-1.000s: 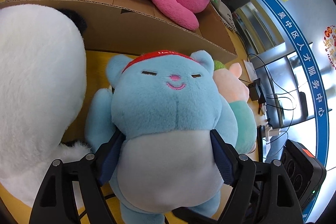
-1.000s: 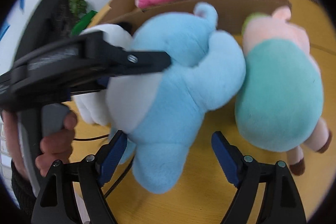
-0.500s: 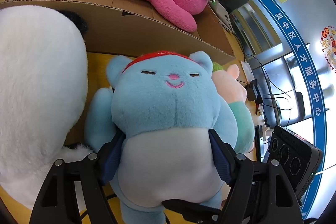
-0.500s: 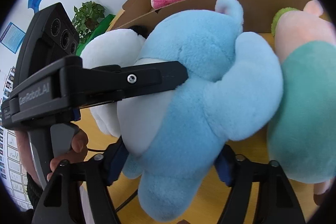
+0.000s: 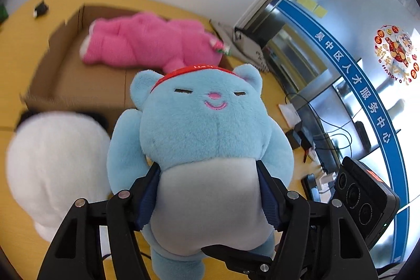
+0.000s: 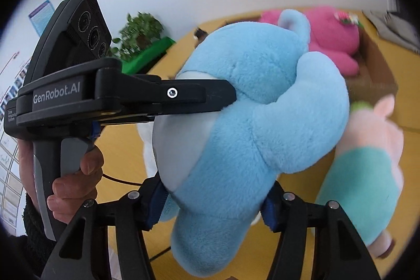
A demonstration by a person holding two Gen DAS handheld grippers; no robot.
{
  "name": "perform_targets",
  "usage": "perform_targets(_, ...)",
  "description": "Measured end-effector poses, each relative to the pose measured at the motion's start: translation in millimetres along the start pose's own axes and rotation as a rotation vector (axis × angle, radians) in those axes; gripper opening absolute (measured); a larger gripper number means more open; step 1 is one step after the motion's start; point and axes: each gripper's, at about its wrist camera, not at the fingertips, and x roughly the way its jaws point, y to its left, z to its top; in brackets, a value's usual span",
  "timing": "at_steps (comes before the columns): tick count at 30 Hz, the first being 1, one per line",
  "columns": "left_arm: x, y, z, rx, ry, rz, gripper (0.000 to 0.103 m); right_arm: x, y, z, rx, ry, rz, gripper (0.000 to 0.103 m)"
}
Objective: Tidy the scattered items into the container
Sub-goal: 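Lift the blue cat plush with both tools and carry it over the box, then lower the blue cat beside the pink bear and open both tools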
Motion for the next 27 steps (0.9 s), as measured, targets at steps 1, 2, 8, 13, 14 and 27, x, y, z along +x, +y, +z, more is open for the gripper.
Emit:
perform_targets(1, -6.2, -2.9, 9.4, 0.018, -0.018, 0.011, 0.071, -2.2, 2.3, 9.4, -0.015, -0.015, 0.007, 0.059)
perform_targets(2, -10.3, -3.3, 21.3, 0.032, -0.035, 0.021, 0.071, -2.7, 3.6, 21.3, -0.028, -0.030, 0.014, 0.059)
perform_targets(8, -26.0, 5.6, 106.3, 0.119, -0.099, 0.117, 0.071, 10.6, 4.3, 105.6, -0.058, -0.104, 0.078, 0.059)
perform_targets(13, -6.6, 47.6, 165.5, 0.128, -0.056, 0.186, 0.072, 57.4, -4.5, 167.9, -0.039, -0.091, 0.131, 0.060)
perform_targets(14, 0.5, 59.4, 174.2, 0.121, -0.041, 0.195, 0.072, 72.1, -7.7, 176.2, -0.033, -0.075, 0.136, 0.060)
perform_targets(27, 108.1, 195.3, 191.0, -0.036, 0.133, 0.209, 0.076, 249.2, -55.9, 205.5, 0.122, 0.211, 0.147, 0.064)
